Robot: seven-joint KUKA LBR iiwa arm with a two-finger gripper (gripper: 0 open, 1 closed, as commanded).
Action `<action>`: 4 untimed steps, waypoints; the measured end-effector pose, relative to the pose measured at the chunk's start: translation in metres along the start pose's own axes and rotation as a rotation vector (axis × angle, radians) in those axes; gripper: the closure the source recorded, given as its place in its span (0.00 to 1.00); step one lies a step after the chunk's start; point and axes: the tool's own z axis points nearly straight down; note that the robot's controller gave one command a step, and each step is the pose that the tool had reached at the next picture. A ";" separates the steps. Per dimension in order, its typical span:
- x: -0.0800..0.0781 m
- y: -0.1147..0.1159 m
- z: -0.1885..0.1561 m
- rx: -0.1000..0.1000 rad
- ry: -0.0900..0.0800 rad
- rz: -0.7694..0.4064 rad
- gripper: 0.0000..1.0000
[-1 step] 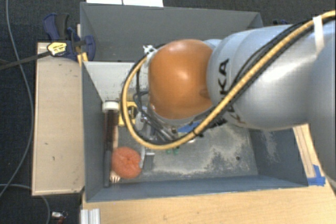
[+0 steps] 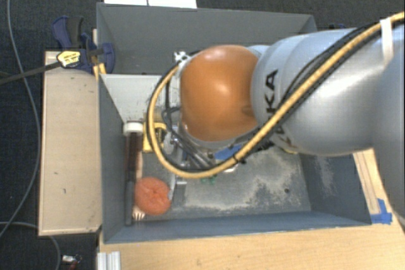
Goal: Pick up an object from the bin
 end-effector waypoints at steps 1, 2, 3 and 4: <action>0.004 0.024 0.086 -0.002 -0.003 -0.114 0.00; 0.005 0.035 0.087 -0.002 -0.006 -0.186 0.00; 0.006 0.027 0.088 -0.001 0.000 -0.491 0.00; 0.003 0.034 0.140 -0.003 -0.021 -0.618 0.00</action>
Offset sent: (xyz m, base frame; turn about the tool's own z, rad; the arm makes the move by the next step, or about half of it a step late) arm -0.0065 0.0401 -0.0764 -0.2120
